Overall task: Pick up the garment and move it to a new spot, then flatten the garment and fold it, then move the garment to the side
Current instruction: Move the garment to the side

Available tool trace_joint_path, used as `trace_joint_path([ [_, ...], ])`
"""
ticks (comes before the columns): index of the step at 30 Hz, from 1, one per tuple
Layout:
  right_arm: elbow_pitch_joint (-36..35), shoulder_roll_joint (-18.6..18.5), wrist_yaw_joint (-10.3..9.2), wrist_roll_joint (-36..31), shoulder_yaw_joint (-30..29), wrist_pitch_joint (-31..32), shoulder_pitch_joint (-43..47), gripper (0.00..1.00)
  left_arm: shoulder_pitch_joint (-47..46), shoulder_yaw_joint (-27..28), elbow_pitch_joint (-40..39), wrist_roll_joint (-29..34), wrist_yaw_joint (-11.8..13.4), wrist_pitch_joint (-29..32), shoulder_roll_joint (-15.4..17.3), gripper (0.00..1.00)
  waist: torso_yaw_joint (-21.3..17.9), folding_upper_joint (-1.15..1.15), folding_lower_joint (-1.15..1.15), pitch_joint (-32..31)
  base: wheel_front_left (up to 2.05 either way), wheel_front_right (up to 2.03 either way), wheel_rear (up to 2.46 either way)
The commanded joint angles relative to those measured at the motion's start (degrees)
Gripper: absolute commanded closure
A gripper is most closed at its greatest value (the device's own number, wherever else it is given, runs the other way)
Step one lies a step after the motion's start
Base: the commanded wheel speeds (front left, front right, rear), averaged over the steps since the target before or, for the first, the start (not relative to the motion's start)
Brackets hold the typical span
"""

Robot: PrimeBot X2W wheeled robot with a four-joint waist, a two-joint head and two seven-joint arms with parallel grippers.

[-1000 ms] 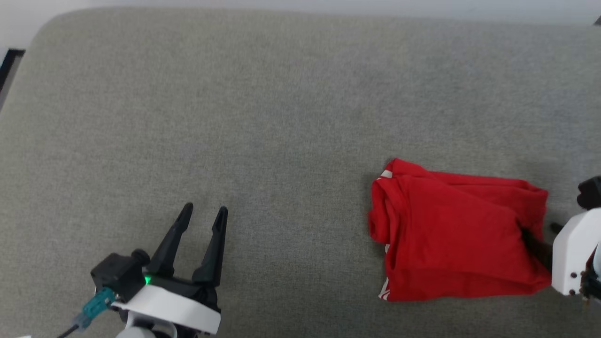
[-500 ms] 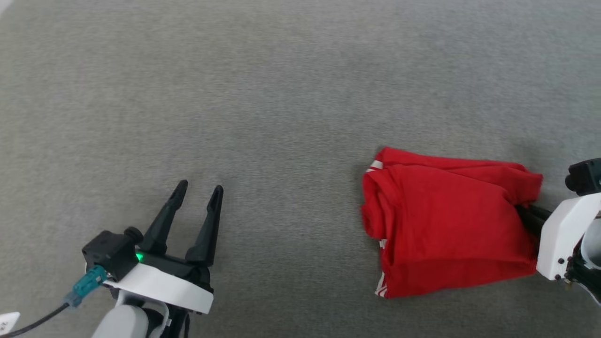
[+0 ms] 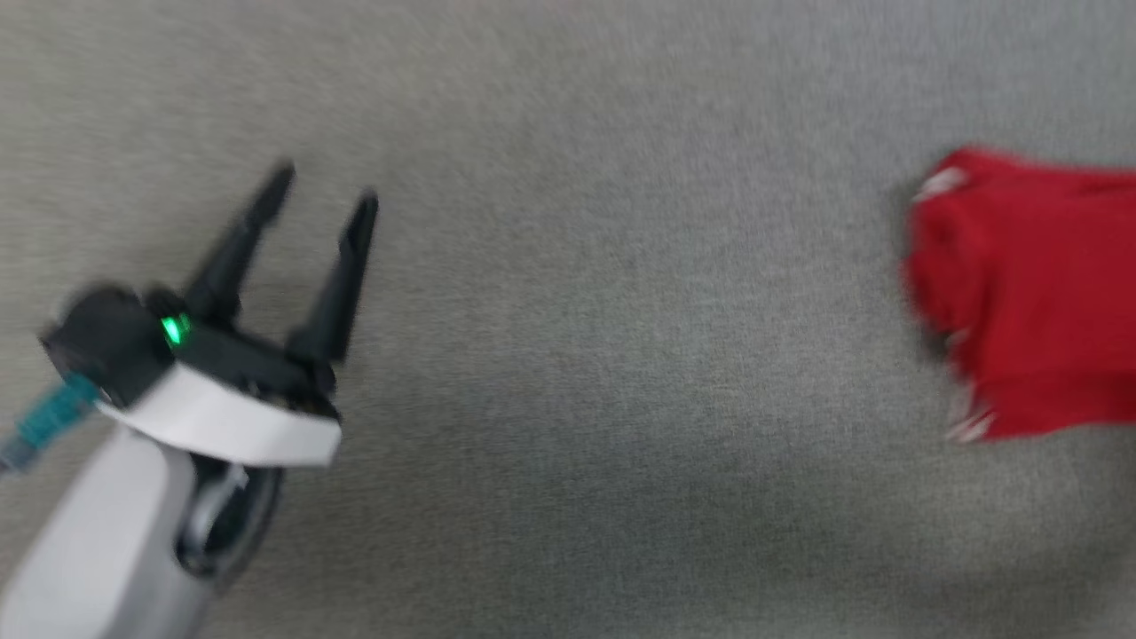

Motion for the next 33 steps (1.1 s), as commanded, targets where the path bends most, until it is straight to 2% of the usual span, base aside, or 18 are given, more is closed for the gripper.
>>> trace_joint_path([
  [1, 0.65, -0.32, -0.09, -1.46, -4.10, -0.84, -2.43, 1.00, -4.16, -0.80, -1.10, -0.66, 0.14, -0.27, 2.21, 0.00, -2.80, 0.00, 0.00, 5.62, 0.00, 0.00, 0.00],
  [4, 1.81, -0.64, -0.08, -4.00, -9.24, -1.81, -5.29, 1.00, -9.13, -1.76, -2.29, -1.17, 0.14, -0.28, 4.77, 0.00, -3.11, 0.00, 0.00, 8.62, 0.00, 0.00, 0.00],
  [10, 3.84, -1.89, -0.09, -11.20, -12.28, -3.78, -9.02, 1.00, -14.81, -2.82, -4.24, -1.67, 0.14, -0.28, 7.30, 0.00, -2.67, 0.00, 0.00, 11.66, 0.00, 0.00, 0.00],
  [15, 5.95, -1.48, -0.09, -17.58, -16.17, -6.78, -13.99, 1.00, -17.19, -3.64, -5.54, -1.70, 0.14, -0.27, 9.41, 0.00, -2.26, 0.00, 0.00, 13.79, 0.00, 0.00, 0.00],
  [20, 9.24, -0.93, -0.09, -22.05, -18.14, -8.97, -18.32, 1.00, -17.45, -3.19, -6.14, -1.83, 0.14, -0.28, 10.70, 0.00, -1.78, 0.00, 0.00, 15.14, 0.00, 0.00, 0.00],
  [26, 12.52, -0.32, -0.09, -25.12, -18.31, -11.60, -20.56, 1.00, -17.06, -2.82, -6.02, -1.60, 0.14, -0.28, 10.43, 0.00, -1.24, 0.00, 0.00, 15.11, 0.00, 0.00, 0.00],
  [27, 13.15, -0.25, -0.09, -25.55, -18.27, -12.03, -20.75, 0.91, -16.92, -2.83, -5.86, -1.48, 0.14, -0.28, 10.24, 0.00, -1.17, 0.00, 0.00, 14.84, 0.00, 0.00, 0.00],
  [28, 13.73, -0.17, -0.09, -25.99, -18.04, -12.45, -20.86, 0.78, -16.70, -2.75, -5.67, -1.38, 0.14, -0.28, 10.04, 0.00, -1.15, 0.00, 0.00, 14.50, 0.00, 0.00, 0.00],
  [29, 14.31, -0.05, -0.09, -26.29, -17.64, -13.10, -21.03, 0.00, -16.43, -2.60, -5.45, -1.29, 0.14, -0.28, 9.75, 0.00, -1.16, 0.00, 0.00, 14.08, 0.00, 0.00, 0.00],
  [33, 16.30, -0.04, -0.09, -27.18, -15.71, -15.43, -20.45, 0.00, -14.78, -1.73, -4.57, -1.26, 0.14, -0.28, 8.23, 0.00, -1.15, 0.00, 0.00, 11.57, 0.00, 0.00, 0.00],
])
